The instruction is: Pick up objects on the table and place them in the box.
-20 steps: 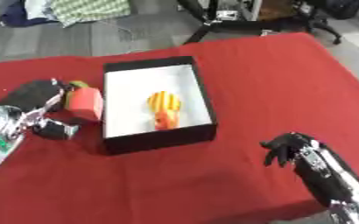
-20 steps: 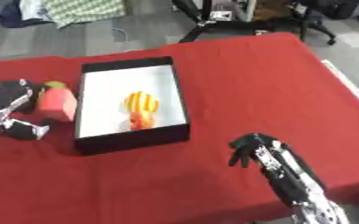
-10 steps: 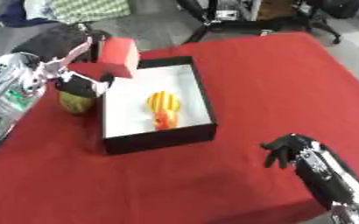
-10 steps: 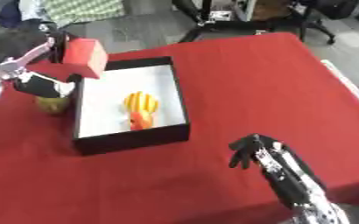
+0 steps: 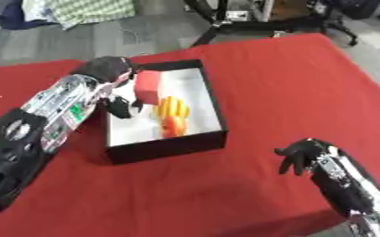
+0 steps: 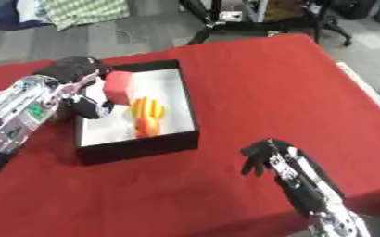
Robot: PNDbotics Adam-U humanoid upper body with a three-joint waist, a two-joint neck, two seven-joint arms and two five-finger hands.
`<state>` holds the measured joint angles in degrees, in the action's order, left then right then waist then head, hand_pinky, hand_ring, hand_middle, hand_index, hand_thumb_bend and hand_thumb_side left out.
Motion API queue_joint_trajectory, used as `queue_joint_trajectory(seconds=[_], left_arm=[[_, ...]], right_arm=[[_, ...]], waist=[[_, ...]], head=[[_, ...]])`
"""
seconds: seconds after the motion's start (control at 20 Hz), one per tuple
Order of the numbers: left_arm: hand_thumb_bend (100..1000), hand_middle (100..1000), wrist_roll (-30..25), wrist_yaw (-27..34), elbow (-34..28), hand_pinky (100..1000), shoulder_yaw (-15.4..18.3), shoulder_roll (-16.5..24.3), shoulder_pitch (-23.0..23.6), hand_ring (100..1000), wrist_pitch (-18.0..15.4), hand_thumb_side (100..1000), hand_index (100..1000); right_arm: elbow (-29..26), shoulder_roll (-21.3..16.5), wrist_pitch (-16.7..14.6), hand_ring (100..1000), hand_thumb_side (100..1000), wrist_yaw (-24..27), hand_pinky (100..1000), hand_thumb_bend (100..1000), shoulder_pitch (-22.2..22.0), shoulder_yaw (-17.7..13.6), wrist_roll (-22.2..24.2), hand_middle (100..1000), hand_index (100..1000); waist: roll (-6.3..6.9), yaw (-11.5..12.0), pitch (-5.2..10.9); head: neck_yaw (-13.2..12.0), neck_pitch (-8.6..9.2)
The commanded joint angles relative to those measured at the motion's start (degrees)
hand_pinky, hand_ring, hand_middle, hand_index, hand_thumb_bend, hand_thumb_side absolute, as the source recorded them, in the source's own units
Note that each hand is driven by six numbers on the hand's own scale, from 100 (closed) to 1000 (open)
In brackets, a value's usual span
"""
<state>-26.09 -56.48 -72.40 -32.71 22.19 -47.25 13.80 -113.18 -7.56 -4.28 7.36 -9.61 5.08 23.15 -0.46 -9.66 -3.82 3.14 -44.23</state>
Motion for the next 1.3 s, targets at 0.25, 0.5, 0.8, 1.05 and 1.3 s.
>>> queue_joint_trajectory(seconds=[0.25,0.5,0.8,1.05,1.3], left_arm=[[324,894,3.3,-1.3,1.1,871,1.6,-0.4,-0.5,840,-4.9,1000,973],[380,920,1.7,-0.8,-1.3,884,1.8,1.9,-0.6,861,-4.7,1000,986],[255,897,1.6,0.4,-5.6,868,4.6,5.6,-0.9,835,-1.8,986,976],[179,889,1.6,0.3,-2.8,867,9.7,9.9,-1.7,830,2.2,621,972],[233,905,-2.3,-3.0,3.7,870,11.7,10.5,-0.5,841,4.4,679,975]], right_arm=[[-1.1,-0.3,0.1,491,741,0.3,879,100,0.3,0.0,0.0,302,609],[-1.1,-0.4,0.0,491,748,0.1,879,100,0.2,0.0,-0.1,302,609],[-1.1,-0.3,0.0,491,737,0.0,879,100,0.2,-0.3,-0.3,301,608],[-1.0,-0.3,0.0,491,758,-0.1,879,100,0.0,-0.3,-0.5,301,608],[-1.1,-0.4,0.0,491,740,-0.1,878,100,-0.1,-0.2,-0.4,301,608]], waist=[[-0.22,0.0,0.53],[-0.06,0.0,0.49],[-0.02,0.1,0.48],[0.07,0.5,0.57],[-0.01,0.7,0.70]], head=[[0.4,0.11],[0.8,0.11],[1.3,0.11],[1.4,0.11],[1.7,0.11]])
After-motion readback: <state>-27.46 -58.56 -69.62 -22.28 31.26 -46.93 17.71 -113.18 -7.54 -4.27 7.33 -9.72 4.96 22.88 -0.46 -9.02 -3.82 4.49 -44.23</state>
